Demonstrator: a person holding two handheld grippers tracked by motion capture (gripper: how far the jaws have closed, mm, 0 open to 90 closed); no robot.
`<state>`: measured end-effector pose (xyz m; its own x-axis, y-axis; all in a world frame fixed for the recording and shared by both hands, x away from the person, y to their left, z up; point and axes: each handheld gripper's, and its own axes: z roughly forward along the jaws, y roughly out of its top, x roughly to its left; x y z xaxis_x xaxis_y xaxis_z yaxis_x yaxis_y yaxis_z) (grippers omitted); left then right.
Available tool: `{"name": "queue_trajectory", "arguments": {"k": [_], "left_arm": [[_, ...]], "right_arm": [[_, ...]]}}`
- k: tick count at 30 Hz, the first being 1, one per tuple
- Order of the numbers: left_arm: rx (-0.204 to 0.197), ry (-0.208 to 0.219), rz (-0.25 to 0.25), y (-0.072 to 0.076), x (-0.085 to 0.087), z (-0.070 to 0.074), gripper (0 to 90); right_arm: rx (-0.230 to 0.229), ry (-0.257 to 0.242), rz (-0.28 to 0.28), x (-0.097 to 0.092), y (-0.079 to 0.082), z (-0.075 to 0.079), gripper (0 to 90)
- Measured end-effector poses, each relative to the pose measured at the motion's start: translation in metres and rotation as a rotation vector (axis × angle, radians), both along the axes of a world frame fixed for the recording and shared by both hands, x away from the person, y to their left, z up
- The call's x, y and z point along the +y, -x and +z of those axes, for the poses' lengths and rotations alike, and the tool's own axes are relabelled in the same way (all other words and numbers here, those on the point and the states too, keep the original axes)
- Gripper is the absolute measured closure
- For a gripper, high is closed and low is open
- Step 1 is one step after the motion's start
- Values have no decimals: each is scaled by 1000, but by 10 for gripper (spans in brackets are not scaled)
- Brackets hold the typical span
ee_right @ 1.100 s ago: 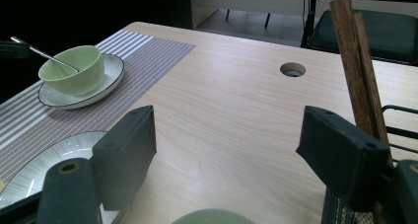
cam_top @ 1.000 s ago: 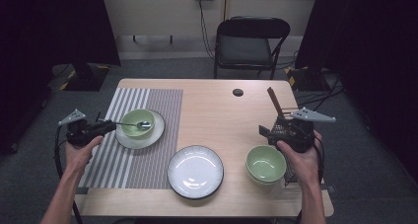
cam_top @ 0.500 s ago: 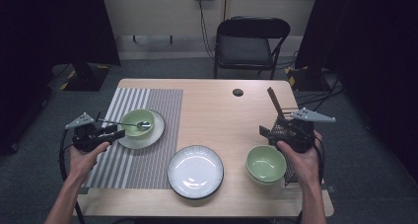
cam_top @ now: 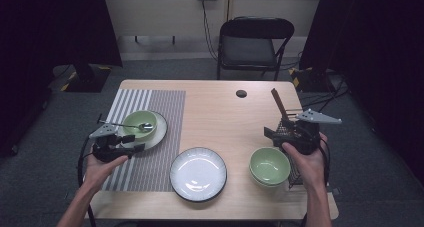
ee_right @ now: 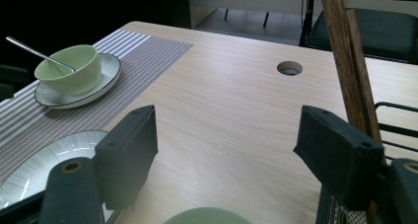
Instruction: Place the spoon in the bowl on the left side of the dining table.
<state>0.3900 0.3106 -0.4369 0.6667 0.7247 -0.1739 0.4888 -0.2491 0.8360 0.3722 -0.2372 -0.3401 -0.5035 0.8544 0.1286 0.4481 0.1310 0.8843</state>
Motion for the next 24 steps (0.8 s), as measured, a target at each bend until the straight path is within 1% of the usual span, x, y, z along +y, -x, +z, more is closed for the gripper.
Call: {"name": "queue_trajectory", "arguments": {"k": [1, 3, 5, 6, 7, 8, 10, 11, 12, 14, 15, 16, 18, 19, 21, 22, 23, 24], "left_arm": [[6, 9, -4, 0, -2, -2, 362], [6, -18, -5, 1, -7, -7, 355], [18, -41, -21, 2, -11, -12, 344], [24, -49, -19, 2, -13, -14, 335], [27, -79, -18, 1, -16, -16, 318], [27, -93, -19, 1, -18, -18, 292], [34, -96, -27, 0, -21, -21, 291], [34, -105, -27, 0, -22, -23, 290], [41, -110, -25, 1, -24, -26, 289], [49, -119, -35, 2, -27, -32, 281], [53, -121, -43, 2, -28, -33, 294], [61, -127, -47, 2, -30, -35, 287], [58, -148, -54, 3, -34, -36, 284], [74, -134, -58, 3, -35, -37, 276], [72, -151, -55, 3, -37, -39, 270], [72, -142, -55, 5, -38, -41, 263], [85, -123, -60, 6, -39, -43, 261], [92, -126, -61, 6, -39, -45, 262]], "right_arm": [[-1, 3, 0, 0, 0, 0, 233], [-6, -2, -11, -2, -1, 1, 234], [-11, -4, -19, -4, -1, 1, 234], [-14, -4, -21, -4, -1, 1, 235], [-16, -6, -20, -4, -1, 2, 235], [-15, -6, -20, -5, -2, 2, 236], [-15, -4, -23, -5, -3, 2, 236], [-9, -3, -26, -5, -4, 1, 237], [-8, 3, -26, -5, -5, 1, 238], [-6, 9, -28, -6, -7, 2, 239], [-4, 14, -33, -6, -8, 3, 239], [-6, 13, -34, -6, -9, 4, 239], [-12, 13, -39, -7, -12, 6, 238], [-9, 13, -43, -7, -13, 8, 235], [-10, 11, -41, -5, -16, 11, 232], [-12, 15, -41, -5, -17, 12, 232], [-14, 16, -38, -4, -19, 14, 233], [-15, 16, -37, -3, -20, 15, 233]]}}
